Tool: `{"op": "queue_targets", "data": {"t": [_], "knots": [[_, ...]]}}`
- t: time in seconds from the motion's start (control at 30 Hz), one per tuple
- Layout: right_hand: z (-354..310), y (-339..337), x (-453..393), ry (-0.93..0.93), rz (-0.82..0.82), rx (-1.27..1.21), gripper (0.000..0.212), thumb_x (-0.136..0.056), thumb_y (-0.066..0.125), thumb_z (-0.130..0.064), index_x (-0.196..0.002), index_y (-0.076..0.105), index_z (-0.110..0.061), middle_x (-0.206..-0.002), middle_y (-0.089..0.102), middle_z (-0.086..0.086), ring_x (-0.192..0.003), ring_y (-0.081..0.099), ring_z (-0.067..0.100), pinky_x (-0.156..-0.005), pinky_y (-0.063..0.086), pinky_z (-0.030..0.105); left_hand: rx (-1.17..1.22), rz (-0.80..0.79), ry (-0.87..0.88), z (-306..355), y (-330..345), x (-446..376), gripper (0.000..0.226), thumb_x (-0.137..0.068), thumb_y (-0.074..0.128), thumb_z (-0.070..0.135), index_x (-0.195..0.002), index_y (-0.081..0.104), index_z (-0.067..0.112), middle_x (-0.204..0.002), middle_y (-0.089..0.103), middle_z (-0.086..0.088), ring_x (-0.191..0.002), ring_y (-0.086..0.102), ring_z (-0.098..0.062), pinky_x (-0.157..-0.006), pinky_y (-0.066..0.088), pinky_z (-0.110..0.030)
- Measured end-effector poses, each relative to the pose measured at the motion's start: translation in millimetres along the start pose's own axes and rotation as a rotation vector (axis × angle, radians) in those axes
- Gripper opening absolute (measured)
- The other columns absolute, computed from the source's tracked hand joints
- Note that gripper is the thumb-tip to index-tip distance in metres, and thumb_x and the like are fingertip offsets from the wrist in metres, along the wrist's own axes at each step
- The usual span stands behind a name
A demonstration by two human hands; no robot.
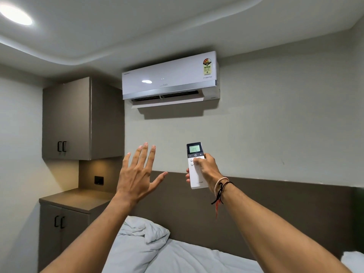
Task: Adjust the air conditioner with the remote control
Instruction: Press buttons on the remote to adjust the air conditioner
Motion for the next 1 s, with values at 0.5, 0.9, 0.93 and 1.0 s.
{"op": "queue_targets", "data": {"t": [0.5,0.9,0.93,1.0], "knots": [[-11.4,1.4,0.2,-0.027,-0.011,-0.025,0.029,-0.099,0.048,-0.012,-0.127,0.046,-0.006,-0.095,0.069,0.027,-0.065,0.068,0.035,-0.055,0.061,0.039,0.013,0.003,0.003,-1.4,-2.0,-5.5,0.094,-0.089,0.02,0.077,-0.158,0.028,0.013,-0.162,0.034,-0.018,-0.147,0.038,-0.035,-0.115,0.038,-0.061],[-12.7,5.6,4.5,-0.04,-0.048,-0.008,0.026,-0.1,0.047,-0.013,-0.126,0.046,-0.007,-0.088,0.068,0.024,-0.06,0.069,0.033,-0.051,0.06,0.038,0.023,-0.002,0.006,0.5,-2.4,-5.1,0.094,-0.089,0.02,0.077,-0.157,0.031,0.013,-0.161,0.037,-0.018,-0.146,0.04,-0.035,-0.115,0.038,-0.061],[-12.2,5.6,4.2,-0.044,-0.043,-0.017,0.026,-0.101,0.047,-0.014,-0.126,0.046,-0.007,-0.09,0.068,0.025,-0.062,0.069,0.033,-0.052,0.06,0.039,0.023,-0.002,0.007,1.3,-2.1,-5.0,0.094,-0.089,0.02,0.077,-0.157,0.031,0.013,-0.161,0.037,-0.018,-0.146,0.04,-0.035,-0.115,0.038,-0.061],[-11.8,5.4,3.6,-0.037,-0.032,-0.028,0.027,-0.1,0.048,-0.014,-0.127,0.045,-0.008,-0.094,0.068,0.026,-0.064,0.069,0.035,-0.055,0.061,0.041,0.021,0.001,0.01,2.3,-1.6,-4.7,0.093,-0.089,0.02,0.077,-0.157,0.031,0.013,-0.161,0.037,-0.018,-0.146,0.04,-0.035,-0.115,0.038,-0.061]]}}
Point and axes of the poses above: each hand's wrist, its own x-axis away from the middle knuckle, its own y-axis out of the palm, z = x × y, the point moved 4 cm from there along -x, towards the middle knuckle
